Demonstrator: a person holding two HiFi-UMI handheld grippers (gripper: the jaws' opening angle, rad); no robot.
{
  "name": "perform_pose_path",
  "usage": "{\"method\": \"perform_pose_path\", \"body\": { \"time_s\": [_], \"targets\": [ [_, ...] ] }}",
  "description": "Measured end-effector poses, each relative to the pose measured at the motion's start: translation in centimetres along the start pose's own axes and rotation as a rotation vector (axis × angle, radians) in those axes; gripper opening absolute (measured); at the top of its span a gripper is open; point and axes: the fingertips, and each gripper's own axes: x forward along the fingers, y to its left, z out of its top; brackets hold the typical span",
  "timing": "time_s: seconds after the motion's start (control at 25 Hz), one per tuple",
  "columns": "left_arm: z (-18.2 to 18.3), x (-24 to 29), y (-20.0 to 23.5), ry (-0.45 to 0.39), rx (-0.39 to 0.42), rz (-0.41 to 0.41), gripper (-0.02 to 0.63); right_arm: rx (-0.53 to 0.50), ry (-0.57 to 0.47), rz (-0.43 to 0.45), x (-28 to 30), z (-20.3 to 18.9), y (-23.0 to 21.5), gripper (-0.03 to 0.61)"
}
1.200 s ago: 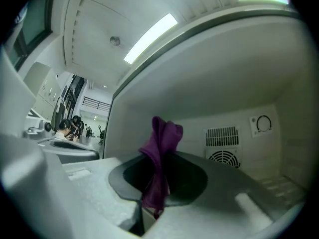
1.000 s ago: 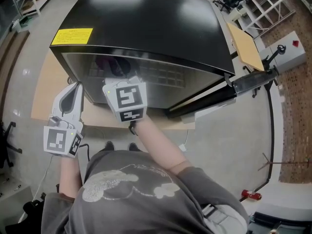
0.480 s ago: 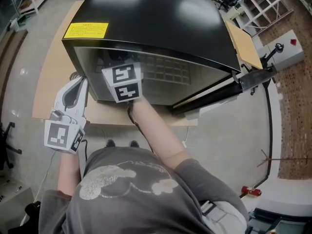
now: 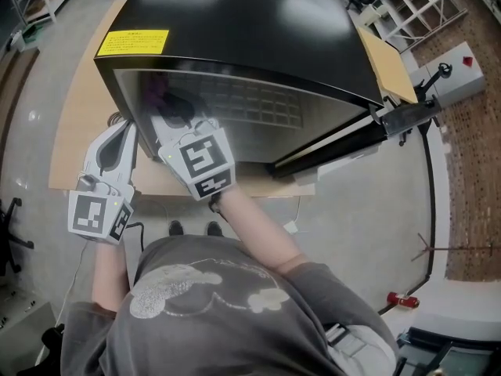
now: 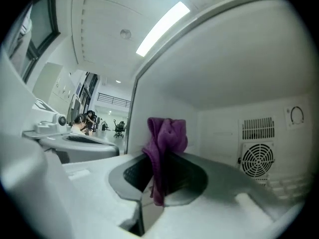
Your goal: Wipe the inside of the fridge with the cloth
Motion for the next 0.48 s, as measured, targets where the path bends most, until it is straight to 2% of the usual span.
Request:
{"method": "perform_pose_path", "body": {
  "time_s": [0.32,0.48],
  "targets": [
    [-0.6,-0.6,0.1,0.008,-0.009,0.021,0.017,0.043,-0.008,0.062,-2.2,0.0,2.2,0.041],
    [-0.7,-0.8,-0.2,0.004,-0.012,0.023,0.017,0.084,-0.004,0.033,-2.6,0.5,1.7,0.041]
  ]
}}
